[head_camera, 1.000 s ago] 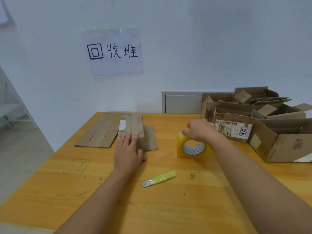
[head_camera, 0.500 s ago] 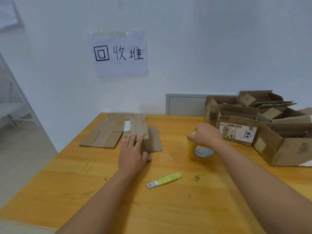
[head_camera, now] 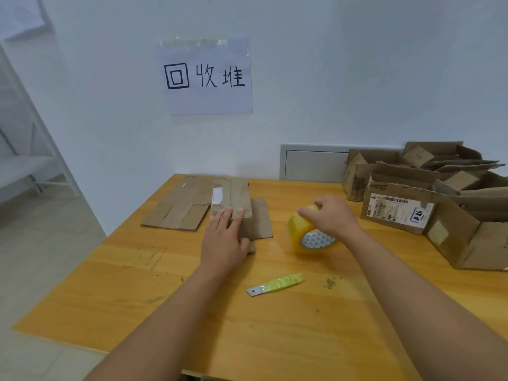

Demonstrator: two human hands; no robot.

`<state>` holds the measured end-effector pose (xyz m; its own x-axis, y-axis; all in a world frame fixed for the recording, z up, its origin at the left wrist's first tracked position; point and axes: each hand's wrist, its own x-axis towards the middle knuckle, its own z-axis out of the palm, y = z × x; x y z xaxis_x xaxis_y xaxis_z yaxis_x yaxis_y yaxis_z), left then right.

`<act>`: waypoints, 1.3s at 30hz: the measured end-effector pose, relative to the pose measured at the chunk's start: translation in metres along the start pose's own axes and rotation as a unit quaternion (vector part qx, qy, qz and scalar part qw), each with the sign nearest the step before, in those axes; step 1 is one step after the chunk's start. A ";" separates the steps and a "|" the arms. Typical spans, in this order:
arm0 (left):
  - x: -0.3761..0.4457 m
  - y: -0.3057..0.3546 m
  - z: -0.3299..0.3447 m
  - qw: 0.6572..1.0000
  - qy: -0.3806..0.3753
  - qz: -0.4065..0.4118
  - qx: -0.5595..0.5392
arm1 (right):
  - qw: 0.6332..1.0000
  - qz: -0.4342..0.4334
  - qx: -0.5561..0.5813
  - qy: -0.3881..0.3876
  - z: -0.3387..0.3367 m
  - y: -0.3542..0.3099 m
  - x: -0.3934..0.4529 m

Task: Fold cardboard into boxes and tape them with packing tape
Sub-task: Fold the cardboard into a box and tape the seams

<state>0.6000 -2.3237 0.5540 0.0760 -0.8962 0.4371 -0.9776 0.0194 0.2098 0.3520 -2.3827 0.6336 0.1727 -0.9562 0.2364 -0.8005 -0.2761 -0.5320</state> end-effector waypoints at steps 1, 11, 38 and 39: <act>0.000 0.000 0.000 1.000 -0.003 0.001 0.002 | 1.000 -0.006 0.001 0.004 0.000 -0.001 0.000; 0.000 -0.001 -0.011 0.996 -0.068 -0.015 -0.054 | 0.996 -0.073 -0.052 0.011 -0.009 -0.020 -0.007; 0.004 -0.020 -0.086 0.851 -0.230 -0.107 -0.460 | 0.979 -0.202 0.000 -0.006 -0.057 -0.132 0.008; 0.003 -0.024 -0.083 0.846 -0.225 -0.102 -0.472 | 0.981 -0.195 0.009 -0.006 -0.058 -0.132 0.010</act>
<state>0.6397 -2.2897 0.6230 -0.0657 -0.9975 -0.0258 -0.3451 -0.0016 0.9385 0.4258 -2.3498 0.7529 0.4709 -0.7785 0.4150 -0.6621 -0.6227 -0.4169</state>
